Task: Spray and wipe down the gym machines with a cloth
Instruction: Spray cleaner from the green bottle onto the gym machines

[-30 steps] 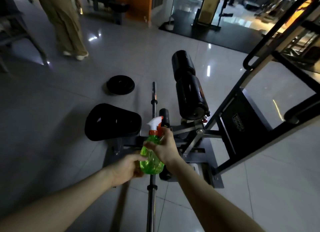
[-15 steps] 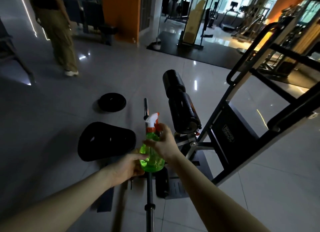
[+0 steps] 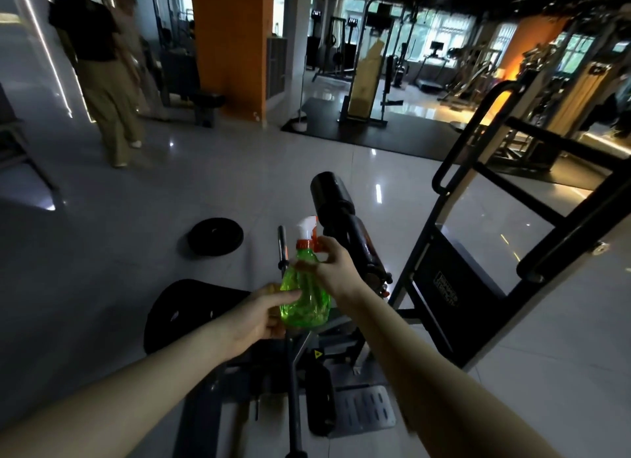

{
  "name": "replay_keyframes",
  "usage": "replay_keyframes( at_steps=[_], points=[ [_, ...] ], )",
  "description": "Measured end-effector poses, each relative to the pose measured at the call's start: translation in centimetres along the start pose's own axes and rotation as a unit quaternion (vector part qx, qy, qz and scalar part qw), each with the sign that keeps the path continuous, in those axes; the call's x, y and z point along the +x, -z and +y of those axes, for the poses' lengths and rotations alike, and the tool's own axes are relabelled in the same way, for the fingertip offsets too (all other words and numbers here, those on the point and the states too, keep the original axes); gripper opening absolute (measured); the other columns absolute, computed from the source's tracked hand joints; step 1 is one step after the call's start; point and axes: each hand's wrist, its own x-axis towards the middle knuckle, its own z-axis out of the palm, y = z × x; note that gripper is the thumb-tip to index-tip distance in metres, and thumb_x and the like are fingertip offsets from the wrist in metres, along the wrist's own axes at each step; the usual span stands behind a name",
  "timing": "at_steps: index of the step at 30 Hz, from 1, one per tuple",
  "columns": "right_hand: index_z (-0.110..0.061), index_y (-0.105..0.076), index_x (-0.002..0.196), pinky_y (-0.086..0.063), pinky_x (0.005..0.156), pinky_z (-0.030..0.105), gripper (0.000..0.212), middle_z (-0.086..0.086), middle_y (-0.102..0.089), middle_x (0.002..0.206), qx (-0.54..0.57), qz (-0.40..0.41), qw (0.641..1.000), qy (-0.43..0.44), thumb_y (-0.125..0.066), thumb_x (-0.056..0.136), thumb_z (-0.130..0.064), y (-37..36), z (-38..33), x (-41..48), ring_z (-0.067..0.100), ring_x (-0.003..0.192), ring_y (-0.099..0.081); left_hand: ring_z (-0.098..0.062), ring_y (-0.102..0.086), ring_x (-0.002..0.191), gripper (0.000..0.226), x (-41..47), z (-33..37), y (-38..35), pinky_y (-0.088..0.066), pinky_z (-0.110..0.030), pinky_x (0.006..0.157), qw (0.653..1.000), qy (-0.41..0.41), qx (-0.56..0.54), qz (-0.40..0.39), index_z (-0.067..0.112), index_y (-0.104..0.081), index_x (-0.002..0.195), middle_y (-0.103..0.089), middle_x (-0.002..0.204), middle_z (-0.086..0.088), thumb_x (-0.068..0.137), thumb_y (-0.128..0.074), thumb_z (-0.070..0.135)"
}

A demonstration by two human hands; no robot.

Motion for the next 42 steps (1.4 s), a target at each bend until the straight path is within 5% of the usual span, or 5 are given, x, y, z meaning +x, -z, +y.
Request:
replay_keyframes(
  at_steps=[13, 27, 34, 39, 42],
  points=[
    [-0.003, -0.062, 0.127, -0.055, 0.062, 0.015, 0.049, 0.014, -0.072, 0.114, 0.021, -0.033, 0.999, -0.008, -0.083, 0.085, -0.016, 7.6, -2.2, 12.9, 0.018, 0.091, -0.072, -0.019, -0.072, 0.076, 0.056, 10.5, 7.1, -3.8, -0.042, -0.03, 0.064, 0.996, -0.03, 0.026, 0.079, 0.015, -0.061, 0.116, -0.077, 0.099, -0.006, 0.077, -0.082, 0.05],
    [-0.016, -0.061, 0.095, -0.052, 0.056, 0.013, 0.02, -0.004, -0.067, 0.083, 0.058, -0.073, 0.995, -0.024, -0.08, 0.089, -0.012, 8.6, -1.4, 20.8, 0.003, 0.066, -0.065, -0.025, -0.072, 0.081, 0.079, 16.5, 8.5, -2.8, -0.04, -0.029, 0.061, 0.987, -0.022, 0.034, 0.157, 0.018, -0.066, 0.119, -0.077, 0.108, -0.012, 0.057, -0.086, 0.063],
    [-0.017, -0.052, 0.136, -0.05, 0.061, 0.009, 0.062, -0.006, -0.061, 0.116, 0.025, -0.057, 0.998, -0.017, -0.083, 0.085, -0.031, 3.7, -0.6, 21.5, 0.004, 0.091, -0.064, -0.027, -0.071, 0.081, 0.09, 17.4, 8.3, 4.1, -0.041, -0.03, 0.062, 0.992, -0.023, 0.035, 0.119, 0.018, -0.067, 0.117, -0.076, 0.108, -0.015, 0.046, -0.091, 0.069],
    [-0.019, -0.04, 0.145, -0.062, 0.073, 0.028, 0.085, 0.013, -0.061, 0.13, 0.06, -0.071, 0.994, -0.052, -0.089, 0.075, -0.015, -0.7, 0.3, 21.5, 0.025, 0.103, -0.072, -0.022, -0.068, 0.076, 0.078, 17.7, 8.4, 9.8, -0.038, -0.031, 0.062, 0.998, -0.003, 0.011, 0.063, 0.023, -0.073, 0.105, -0.077, 0.104, -0.012, 0.042, -0.095, 0.062],
    [-0.024, -0.049, 0.134, -0.063, 0.085, 0.045, 0.092, 0.017, -0.057, 0.132, 0.038, -0.025, 0.996, -0.081, -0.093, 0.053, -0.031, -3.5, 1.1, 22.1, 0.035, 0.109, -0.068, -0.027, -0.066, 0.088, 0.065, 17.7, 7.7, 12.9, -0.041, -0.033, 0.07, 0.999, 0.013, 0.014, 0.027, 0.022, -0.075, 0.107, -0.075, 0.112, -0.014, 0.055, -0.092, 0.059]
  ],
)
